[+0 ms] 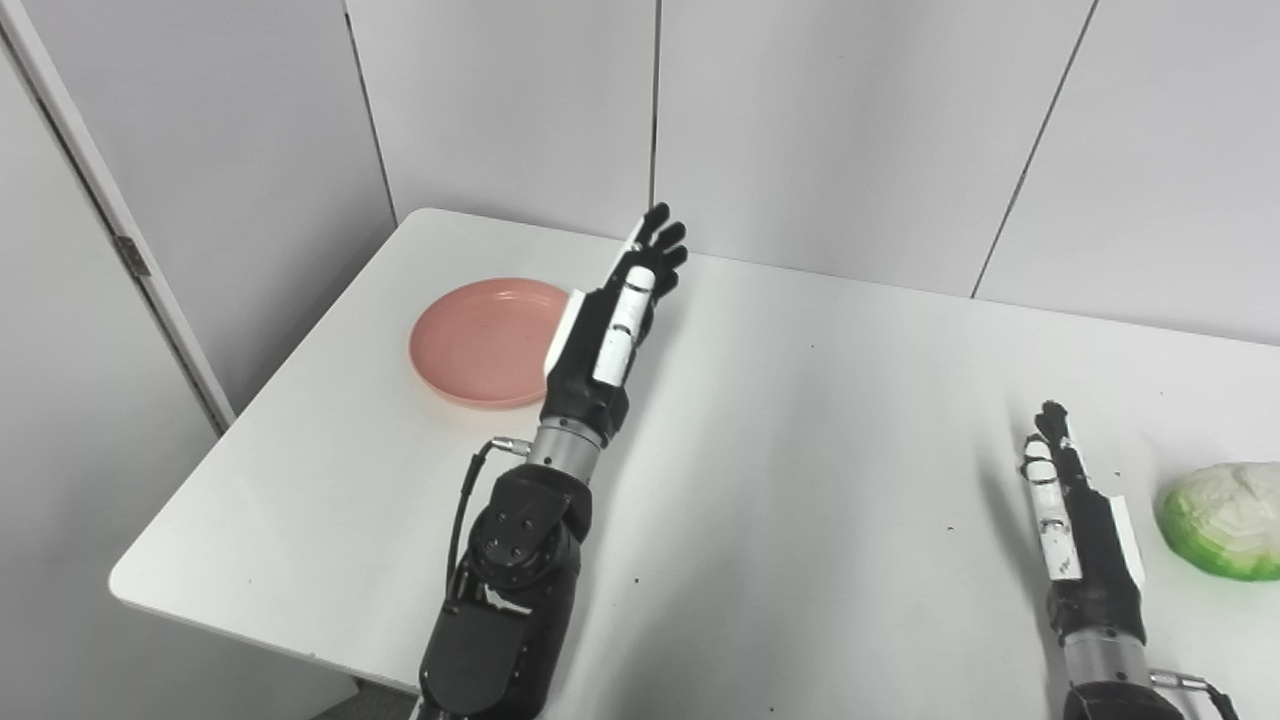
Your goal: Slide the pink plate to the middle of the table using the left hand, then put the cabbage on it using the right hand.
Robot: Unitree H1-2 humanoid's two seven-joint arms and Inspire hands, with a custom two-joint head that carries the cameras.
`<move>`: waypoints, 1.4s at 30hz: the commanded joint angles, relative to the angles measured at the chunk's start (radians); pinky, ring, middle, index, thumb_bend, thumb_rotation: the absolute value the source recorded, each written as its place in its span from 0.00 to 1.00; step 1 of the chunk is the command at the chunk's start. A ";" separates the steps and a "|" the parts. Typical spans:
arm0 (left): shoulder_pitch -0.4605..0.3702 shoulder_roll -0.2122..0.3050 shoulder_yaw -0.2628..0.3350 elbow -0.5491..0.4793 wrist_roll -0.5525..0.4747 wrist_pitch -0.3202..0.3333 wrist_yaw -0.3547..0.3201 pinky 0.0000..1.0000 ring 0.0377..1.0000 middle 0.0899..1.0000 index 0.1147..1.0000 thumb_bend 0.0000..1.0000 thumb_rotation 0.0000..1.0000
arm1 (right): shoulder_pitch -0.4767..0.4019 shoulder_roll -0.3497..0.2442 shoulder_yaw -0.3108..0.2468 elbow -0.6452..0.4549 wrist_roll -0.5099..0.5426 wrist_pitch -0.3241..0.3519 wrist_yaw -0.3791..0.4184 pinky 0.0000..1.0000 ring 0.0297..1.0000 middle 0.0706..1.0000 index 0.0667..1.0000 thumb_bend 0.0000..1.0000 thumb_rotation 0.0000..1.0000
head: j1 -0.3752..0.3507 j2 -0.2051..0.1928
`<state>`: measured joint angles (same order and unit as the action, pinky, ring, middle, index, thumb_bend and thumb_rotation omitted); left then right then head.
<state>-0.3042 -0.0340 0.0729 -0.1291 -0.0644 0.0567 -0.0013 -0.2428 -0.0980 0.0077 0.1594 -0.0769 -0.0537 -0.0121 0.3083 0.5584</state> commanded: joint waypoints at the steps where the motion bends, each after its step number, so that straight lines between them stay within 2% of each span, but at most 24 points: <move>1: -0.056 0.012 0.021 -0.033 -0.009 -0.016 0.025 0.97 0.95 0.94 0.92 0.47 1.00 | 0.006 -0.013 -0.009 0.007 0.005 -0.042 0.003 0.94 0.96 0.97 0.97 0.13 1.00 | 0.004 0.002; 10: -0.104 0.051 0.118 0.002 -0.043 -0.045 0.070 0.97 0.95 0.96 0.94 0.46 1.00 | 0.003 -0.021 -0.006 0.006 0.011 -0.039 0.011 0.95 0.96 0.98 0.98 0.11 1.00 | 0.014 0.007; 14: -0.121 0.087 0.146 0.043 -0.009 -0.063 0.106 0.95 0.94 0.95 0.93 0.46 1.00 | 0.004 -0.019 -0.008 -0.001 0.011 -0.027 0.008 0.94 0.96 0.97 0.97 0.11 1.00 | 0.024 0.008; 27: -0.190 0.193 0.256 0.169 -0.050 -0.106 0.149 0.96 0.96 0.96 0.96 0.47 1.00 | 0.004 -0.028 -0.005 -0.004 0.024 -0.021 0.018 0.97 0.97 0.99 0.99 0.10 1.00 | 0.055 0.005; 35: -0.209 0.247 0.304 0.224 -0.055 -0.113 0.176 0.98 0.96 0.95 0.95 0.46 1.00 | 0.004 -0.032 -0.008 -0.002 0.027 -0.034 0.021 0.97 0.97 0.98 0.98 0.09 1.00 | 0.067 0.006; 42: -0.213 0.282 0.339 0.260 -0.090 -0.111 0.189 0.95 0.94 0.95 0.96 0.45 1.00 | 0.000 -0.037 -0.008 0.003 0.031 -0.044 0.034 0.97 0.98 0.99 0.99 0.09 1.00 | 0.072 0.007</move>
<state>-0.4628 0.2219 0.4076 0.1461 -0.1504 -0.0190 0.1784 -0.2420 -0.1214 0.0068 0.1575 -0.0503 -0.0535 0.0170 0.3804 0.5645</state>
